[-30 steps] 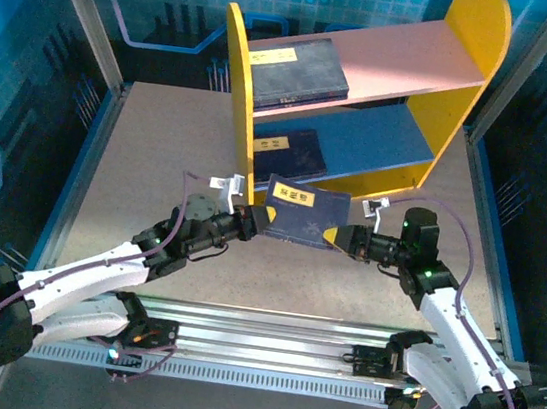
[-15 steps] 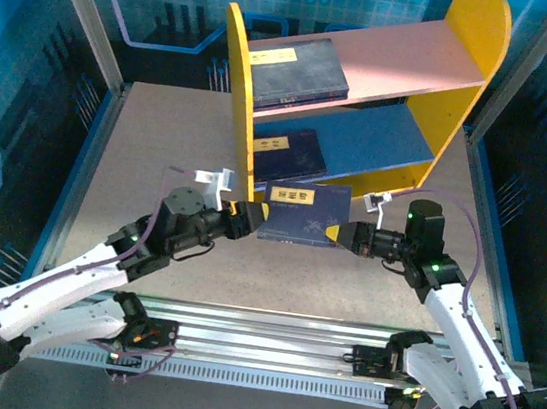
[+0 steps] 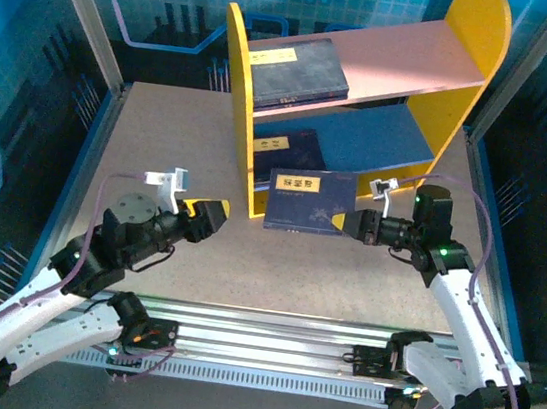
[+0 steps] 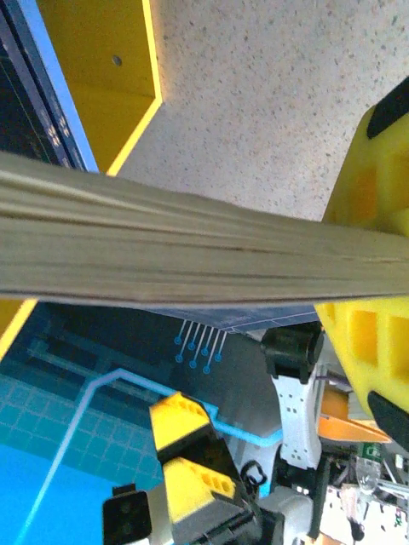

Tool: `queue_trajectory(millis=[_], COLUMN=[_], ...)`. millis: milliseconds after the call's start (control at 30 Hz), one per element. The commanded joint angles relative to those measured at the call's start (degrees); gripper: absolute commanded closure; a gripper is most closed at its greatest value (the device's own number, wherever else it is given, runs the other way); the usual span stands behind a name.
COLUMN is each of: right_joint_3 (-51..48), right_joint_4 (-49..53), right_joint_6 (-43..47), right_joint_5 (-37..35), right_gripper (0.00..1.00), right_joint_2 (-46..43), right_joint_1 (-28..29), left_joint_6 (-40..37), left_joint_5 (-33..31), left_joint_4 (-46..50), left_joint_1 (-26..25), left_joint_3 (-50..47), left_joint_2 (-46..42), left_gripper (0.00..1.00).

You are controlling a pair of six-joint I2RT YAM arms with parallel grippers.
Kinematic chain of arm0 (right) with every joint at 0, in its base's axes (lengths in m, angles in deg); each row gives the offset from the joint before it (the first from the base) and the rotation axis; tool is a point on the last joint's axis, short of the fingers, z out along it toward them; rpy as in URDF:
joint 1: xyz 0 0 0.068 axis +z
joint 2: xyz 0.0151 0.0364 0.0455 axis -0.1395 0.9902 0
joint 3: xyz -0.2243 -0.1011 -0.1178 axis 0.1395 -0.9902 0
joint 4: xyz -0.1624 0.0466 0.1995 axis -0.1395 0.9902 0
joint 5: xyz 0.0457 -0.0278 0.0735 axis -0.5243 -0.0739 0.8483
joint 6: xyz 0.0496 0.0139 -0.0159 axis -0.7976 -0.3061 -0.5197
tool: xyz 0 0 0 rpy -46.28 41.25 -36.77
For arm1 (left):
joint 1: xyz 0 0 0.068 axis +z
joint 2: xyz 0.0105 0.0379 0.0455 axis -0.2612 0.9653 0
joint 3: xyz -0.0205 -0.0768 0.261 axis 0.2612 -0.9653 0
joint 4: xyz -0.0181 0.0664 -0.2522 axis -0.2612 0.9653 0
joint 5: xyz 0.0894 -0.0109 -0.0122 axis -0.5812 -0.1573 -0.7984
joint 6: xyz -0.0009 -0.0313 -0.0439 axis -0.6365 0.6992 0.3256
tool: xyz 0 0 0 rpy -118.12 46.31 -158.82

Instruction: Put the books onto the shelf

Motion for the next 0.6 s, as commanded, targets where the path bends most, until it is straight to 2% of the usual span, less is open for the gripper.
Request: queue_trajectory(millis=[0, 567], right_joint_3=[2.1, 10.3], right_joint_4=[-1.0, -16.4], right_joint_6=[2.0, 1.6], right_joint_5=[1.0, 4.9], right_gripper=[0.95, 0.94], right_joint_2=[1.4, 18.1], right_joint_1=[-1.5, -2.9], left_joint_6=[-2.4, -2.4], left_joint_5=[-1.6, -1.0], left_joint_4=[5.8, 7.5], left_joint_1=[0.4, 0.4], left_joint_3=[3.2, 3.4], left_joint_2=[-0.8, 0.7], left_gripper=[0.40, 0.39])
